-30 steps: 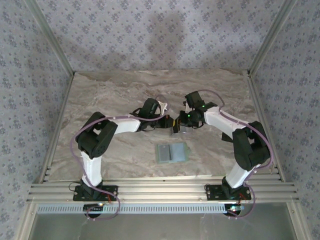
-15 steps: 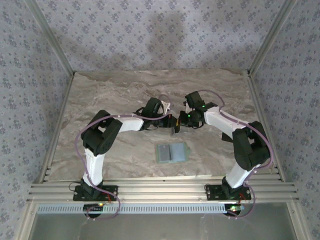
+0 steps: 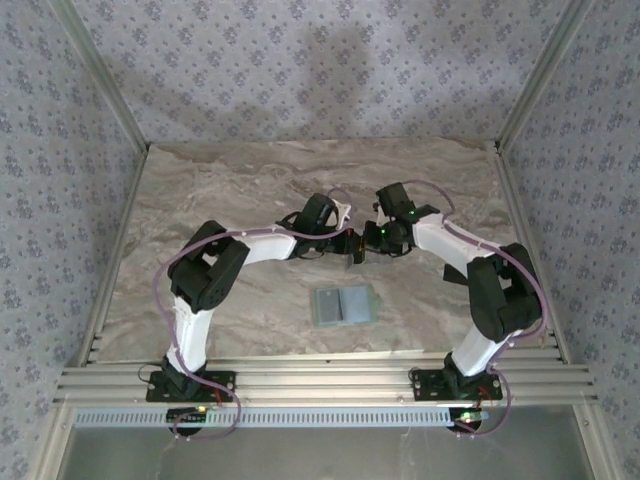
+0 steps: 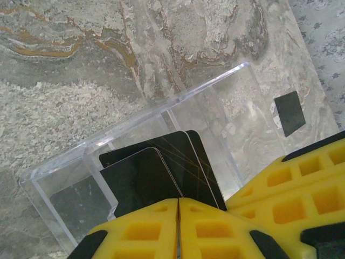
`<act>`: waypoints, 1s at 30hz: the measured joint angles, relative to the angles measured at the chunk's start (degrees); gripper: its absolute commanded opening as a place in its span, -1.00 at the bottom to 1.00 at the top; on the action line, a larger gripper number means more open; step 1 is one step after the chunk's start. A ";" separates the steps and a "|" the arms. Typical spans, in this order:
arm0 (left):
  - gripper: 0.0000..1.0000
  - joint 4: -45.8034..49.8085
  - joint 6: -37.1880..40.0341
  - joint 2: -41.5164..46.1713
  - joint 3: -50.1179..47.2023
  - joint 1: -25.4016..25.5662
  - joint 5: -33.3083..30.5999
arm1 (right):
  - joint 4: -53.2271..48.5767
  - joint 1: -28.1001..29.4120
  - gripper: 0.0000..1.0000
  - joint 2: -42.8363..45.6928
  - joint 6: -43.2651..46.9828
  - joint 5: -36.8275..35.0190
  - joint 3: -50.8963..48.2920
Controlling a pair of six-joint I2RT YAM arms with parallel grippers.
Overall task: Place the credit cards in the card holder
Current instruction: Pick up the credit card from the storage box.
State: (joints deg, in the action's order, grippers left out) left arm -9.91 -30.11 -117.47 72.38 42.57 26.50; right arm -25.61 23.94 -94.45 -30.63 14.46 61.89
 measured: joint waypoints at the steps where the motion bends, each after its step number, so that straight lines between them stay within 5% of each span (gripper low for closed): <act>1: -0.82 0.39 0.26 -0.07 0.26 0.17 -0.44 | 0.11 -0.11 -0.85 0.26 0.00 0.13 -0.26; 9: -0.82 2.27 1.20 -0.70 1.92 0.74 -2.34 | 0.81 -0.72 -0.71 1.11 -0.63 1.22 -1.27; 30: -0.82 2.75 2.25 -1.97 4.22 1.70 -5.11 | 1.95 -2.03 -0.78 2.36 -1.53 1.88 -2.56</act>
State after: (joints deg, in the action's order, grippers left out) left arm -7.16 -27.86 -119.44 76.60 44.27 21.39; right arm -23.66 21.91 -92.09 -32.16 16.34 59.33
